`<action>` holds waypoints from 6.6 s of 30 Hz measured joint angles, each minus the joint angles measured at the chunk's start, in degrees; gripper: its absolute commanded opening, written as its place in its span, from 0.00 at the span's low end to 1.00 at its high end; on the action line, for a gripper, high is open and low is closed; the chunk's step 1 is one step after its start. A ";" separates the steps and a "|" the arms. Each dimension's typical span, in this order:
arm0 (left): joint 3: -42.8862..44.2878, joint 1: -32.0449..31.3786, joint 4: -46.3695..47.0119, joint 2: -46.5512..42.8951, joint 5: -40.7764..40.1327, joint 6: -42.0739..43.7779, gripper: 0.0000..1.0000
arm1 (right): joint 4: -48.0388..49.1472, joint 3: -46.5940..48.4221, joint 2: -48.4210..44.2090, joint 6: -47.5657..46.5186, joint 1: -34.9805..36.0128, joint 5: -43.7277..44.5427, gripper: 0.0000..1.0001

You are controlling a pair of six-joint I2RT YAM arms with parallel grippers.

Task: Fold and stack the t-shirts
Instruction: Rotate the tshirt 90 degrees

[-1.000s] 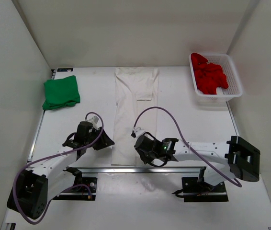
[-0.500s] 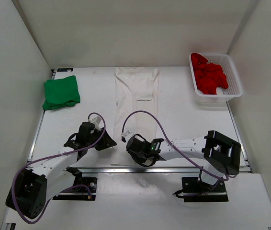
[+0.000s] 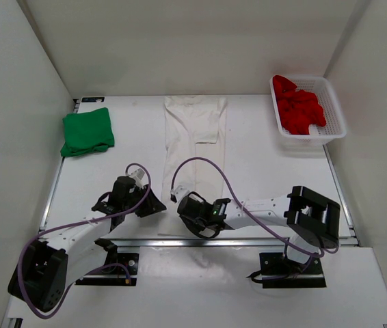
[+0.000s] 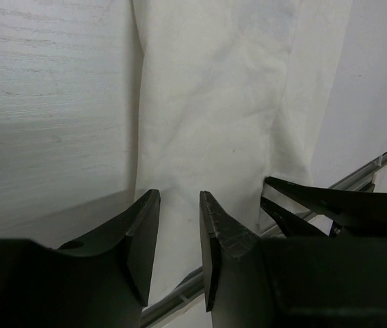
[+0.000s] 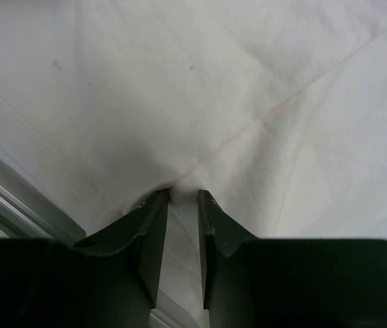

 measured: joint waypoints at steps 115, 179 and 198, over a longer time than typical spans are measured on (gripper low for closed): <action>28.35 -6.97 15.87 39.08 -1.22 -3.89 0.30 | 20.48 4.26 -3.43 11.43 -61.96 -26.82 0.00; 61.72 -2.32 11.41 68.52 2.82 -6.84 0.27 | 1.79 94.68 67.69 11.13 -64.48 -64.32 0.37; 63.60 -1.66 11.54 70.18 3.72 -7.74 0.25 | 4.07 93.94 69.66 13.64 -64.96 -66.95 0.00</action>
